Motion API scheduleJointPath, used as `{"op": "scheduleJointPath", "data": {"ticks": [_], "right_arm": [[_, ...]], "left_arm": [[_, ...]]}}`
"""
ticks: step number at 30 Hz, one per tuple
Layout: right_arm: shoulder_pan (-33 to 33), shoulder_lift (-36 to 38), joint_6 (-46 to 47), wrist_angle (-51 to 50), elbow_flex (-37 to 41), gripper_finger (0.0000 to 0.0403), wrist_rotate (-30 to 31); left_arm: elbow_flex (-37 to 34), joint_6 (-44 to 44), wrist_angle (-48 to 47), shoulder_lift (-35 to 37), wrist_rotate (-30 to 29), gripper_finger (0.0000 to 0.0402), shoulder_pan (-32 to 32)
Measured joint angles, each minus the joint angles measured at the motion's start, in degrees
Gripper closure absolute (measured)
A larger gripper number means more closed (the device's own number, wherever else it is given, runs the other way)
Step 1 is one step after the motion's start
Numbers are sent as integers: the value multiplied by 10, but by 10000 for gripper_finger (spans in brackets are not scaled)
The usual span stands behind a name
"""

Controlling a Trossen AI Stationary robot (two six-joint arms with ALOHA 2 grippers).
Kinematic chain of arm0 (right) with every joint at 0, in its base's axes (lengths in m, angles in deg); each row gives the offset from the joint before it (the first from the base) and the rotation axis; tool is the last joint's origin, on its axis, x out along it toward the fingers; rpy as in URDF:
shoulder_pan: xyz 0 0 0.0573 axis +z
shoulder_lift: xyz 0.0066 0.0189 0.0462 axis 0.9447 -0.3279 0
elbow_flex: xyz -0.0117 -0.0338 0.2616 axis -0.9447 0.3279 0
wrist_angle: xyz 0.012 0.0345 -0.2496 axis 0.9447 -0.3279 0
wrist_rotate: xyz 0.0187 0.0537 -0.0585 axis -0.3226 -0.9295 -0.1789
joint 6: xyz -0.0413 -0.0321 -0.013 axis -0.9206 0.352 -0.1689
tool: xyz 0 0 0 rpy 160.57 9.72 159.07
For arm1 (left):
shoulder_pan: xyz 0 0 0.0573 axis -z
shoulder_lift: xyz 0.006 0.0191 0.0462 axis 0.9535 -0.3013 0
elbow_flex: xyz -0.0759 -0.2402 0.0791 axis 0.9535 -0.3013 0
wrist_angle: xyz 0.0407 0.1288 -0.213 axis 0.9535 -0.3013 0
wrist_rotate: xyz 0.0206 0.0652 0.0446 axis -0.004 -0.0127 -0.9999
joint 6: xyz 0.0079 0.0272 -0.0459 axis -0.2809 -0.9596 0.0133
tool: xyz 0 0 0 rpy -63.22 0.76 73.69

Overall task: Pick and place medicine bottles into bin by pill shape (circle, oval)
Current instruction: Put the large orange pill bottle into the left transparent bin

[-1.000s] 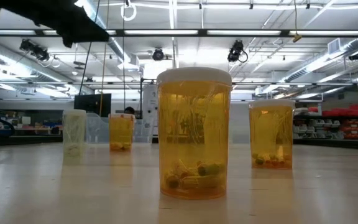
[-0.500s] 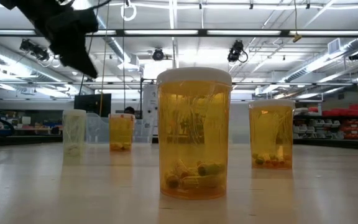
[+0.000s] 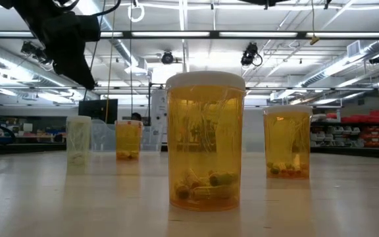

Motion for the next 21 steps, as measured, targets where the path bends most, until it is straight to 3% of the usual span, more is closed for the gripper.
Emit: {"op": "scheduleJointPath", "data": {"ticks": [6,14,21], "right_arm": [[-38,-7,15,14,0,256,-32],[-61,-7,32,10,0,256,-80],[-62,-8,36,-6,0,256,-82]], "left_arm": [[11,21,-4,-49,33,225,1],[139,16,-118,-159,49,198,7],[203,0,-133,-245,49,189,30]]}}
